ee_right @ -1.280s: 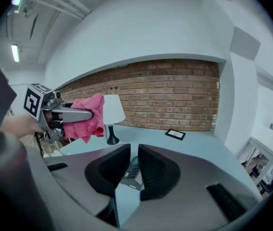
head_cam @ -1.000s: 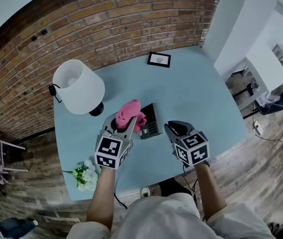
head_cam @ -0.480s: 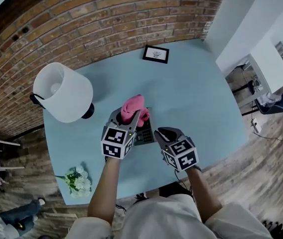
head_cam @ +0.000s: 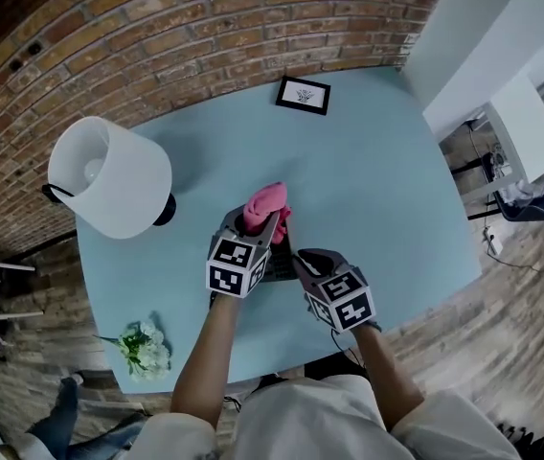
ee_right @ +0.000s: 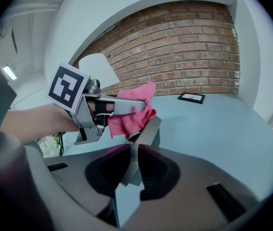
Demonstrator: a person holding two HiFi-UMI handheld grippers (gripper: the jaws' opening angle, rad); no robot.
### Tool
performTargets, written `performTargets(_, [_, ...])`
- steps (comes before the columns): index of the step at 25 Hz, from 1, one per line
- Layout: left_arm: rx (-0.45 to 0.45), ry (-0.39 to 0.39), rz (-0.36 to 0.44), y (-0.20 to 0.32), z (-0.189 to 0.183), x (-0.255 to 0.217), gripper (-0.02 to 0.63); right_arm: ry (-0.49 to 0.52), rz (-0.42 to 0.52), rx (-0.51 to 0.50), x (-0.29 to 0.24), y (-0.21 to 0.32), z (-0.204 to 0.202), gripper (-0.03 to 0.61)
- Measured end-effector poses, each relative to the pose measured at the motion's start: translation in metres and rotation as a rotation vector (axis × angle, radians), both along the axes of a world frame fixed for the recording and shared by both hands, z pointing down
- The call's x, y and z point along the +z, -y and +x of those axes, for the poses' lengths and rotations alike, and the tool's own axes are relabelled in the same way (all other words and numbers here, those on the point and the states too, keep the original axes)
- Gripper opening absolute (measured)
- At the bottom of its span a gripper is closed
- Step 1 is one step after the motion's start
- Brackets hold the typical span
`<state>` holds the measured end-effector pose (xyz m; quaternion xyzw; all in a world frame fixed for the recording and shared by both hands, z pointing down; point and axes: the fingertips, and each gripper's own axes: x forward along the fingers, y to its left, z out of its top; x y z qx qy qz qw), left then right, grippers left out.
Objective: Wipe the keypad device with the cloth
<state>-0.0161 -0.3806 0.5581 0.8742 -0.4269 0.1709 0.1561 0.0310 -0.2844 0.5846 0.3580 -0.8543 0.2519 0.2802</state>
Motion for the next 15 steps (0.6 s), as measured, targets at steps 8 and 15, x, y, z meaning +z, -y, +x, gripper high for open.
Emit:
performTargets(8, [0.028, -0.020, -0.029, -0.005, 0.007, 0.023, 0.132, 0.038, -0.016, 0.016, 0.001, 0.000, 0.001, 0.077])
performTargets(15, [-0.005, -0.037, -0.062, -0.007, -0.008, 0.038, 0.133, 0.045, -0.025, 0.030, 0.001, 0.000, 0.002, 0.077])
